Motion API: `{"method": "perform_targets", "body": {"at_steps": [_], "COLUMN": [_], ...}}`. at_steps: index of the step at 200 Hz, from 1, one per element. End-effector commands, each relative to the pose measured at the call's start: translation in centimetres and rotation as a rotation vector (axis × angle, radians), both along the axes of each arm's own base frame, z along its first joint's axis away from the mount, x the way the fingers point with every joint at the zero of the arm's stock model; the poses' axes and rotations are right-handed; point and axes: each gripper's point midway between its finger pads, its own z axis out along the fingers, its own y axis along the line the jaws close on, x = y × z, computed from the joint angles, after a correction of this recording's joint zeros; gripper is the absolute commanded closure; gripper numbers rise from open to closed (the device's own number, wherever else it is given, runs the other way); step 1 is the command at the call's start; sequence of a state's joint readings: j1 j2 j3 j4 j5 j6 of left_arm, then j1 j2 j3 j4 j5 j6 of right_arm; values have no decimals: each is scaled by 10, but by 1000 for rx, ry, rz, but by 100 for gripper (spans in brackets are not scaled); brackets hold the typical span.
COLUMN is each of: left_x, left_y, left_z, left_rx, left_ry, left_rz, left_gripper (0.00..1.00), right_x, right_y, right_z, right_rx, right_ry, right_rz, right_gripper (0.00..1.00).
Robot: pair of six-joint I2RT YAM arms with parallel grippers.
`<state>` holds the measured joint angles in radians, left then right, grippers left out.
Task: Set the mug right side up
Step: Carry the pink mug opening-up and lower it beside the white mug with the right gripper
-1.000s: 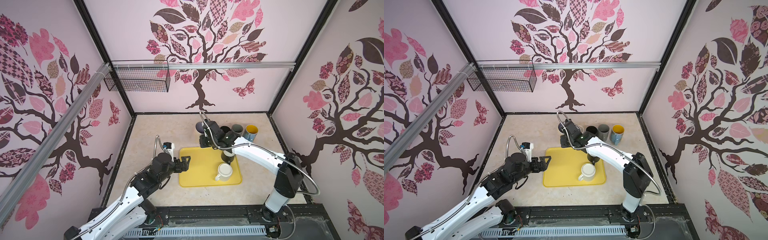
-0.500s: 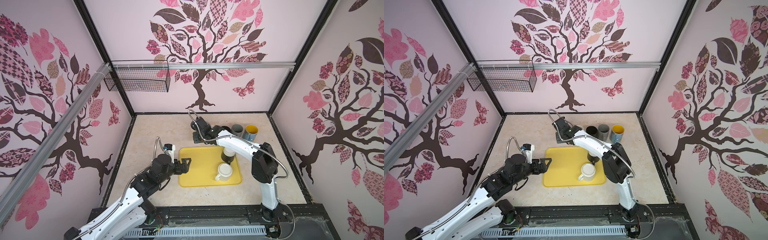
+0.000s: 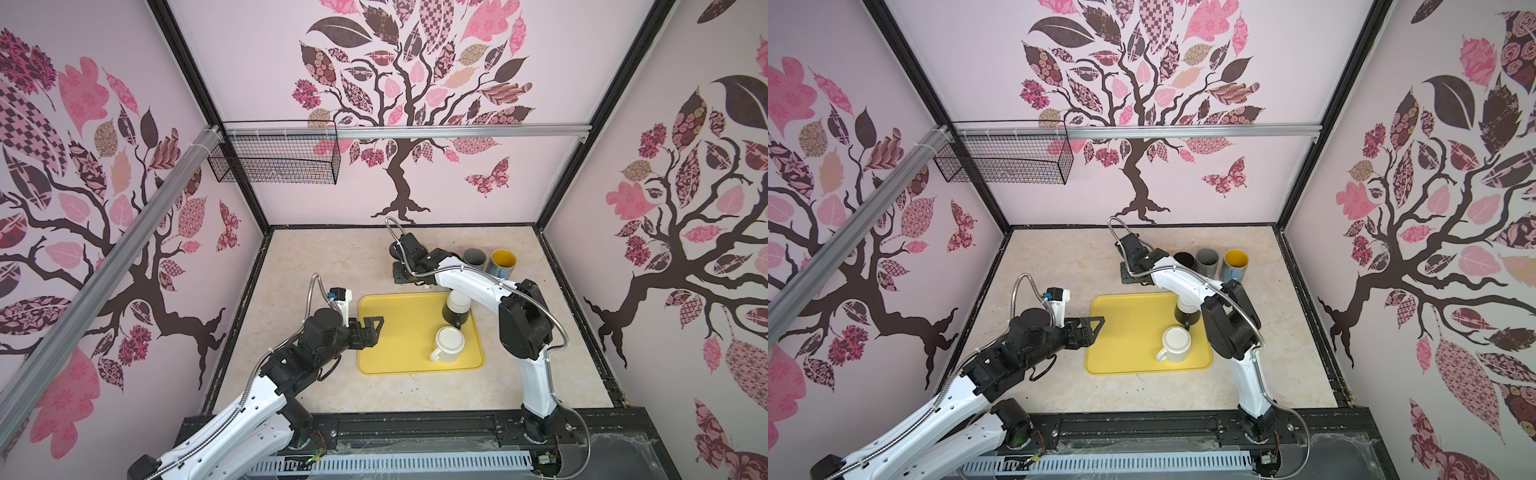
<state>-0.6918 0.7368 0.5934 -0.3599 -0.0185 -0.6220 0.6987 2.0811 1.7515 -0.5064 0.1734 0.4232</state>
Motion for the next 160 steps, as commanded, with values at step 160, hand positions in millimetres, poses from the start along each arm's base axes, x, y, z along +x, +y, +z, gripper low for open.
{"method": "perform_targets", "body": {"at_steps": [160], "left_x": [-4], "left_y": [3], "left_z": [-11], "left_rx": [-12], "left_ry": [-10], "left_rz": [-4], "left_gripper": [7], "right_x": [29], "right_y": [5], "right_z": [-35], "right_rx": [-10], "right_ry": [-36], "right_rz": [-73], "right_gripper": [100]}}
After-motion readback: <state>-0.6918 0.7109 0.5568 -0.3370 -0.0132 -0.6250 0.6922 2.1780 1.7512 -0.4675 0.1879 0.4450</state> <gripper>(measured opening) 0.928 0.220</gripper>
